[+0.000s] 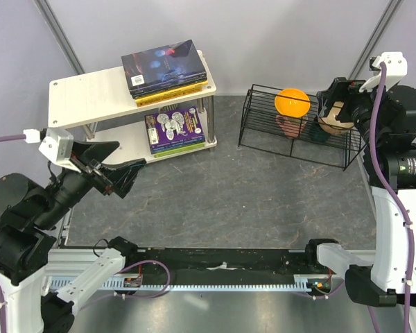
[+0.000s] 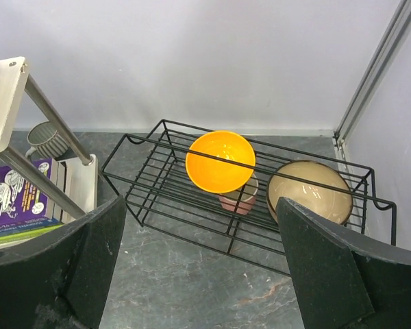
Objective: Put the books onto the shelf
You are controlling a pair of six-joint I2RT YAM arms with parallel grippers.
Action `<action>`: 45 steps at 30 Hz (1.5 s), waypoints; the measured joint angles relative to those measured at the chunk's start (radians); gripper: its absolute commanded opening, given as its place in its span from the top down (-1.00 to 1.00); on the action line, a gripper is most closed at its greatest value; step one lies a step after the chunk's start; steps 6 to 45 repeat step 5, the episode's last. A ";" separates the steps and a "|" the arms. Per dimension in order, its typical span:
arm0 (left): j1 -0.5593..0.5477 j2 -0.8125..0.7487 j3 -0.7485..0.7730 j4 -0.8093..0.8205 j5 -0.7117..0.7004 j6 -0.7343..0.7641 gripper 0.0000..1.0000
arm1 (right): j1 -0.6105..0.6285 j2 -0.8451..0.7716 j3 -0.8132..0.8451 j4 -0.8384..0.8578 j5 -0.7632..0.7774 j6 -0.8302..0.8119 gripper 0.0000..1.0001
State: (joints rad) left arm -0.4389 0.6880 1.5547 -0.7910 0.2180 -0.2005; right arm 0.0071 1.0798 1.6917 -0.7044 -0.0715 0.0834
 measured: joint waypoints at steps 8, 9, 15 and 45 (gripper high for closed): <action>0.000 -0.030 -0.001 -0.028 -0.012 -0.006 -0.99 | 0.000 -0.009 0.000 -0.002 0.002 0.003 -0.96; 0.000 -0.030 -0.001 -0.028 -0.012 -0.006 -0.99 | 0.000 -0.009 0.000 -0.002 0.002 0.003 -0.96; 0.000 -0.030 -0.001 -0.028 -0.012 -0.006 -0.99 | 0.000 -0.009 0.000 -0.002 0.002 0.003 -0.96; 0.000 -0.030 -0.001 -0.028 -0.012 -0.006 -0.99 | 0.000 -0.009 0.000 -0.002 0.002 0.003 -0.96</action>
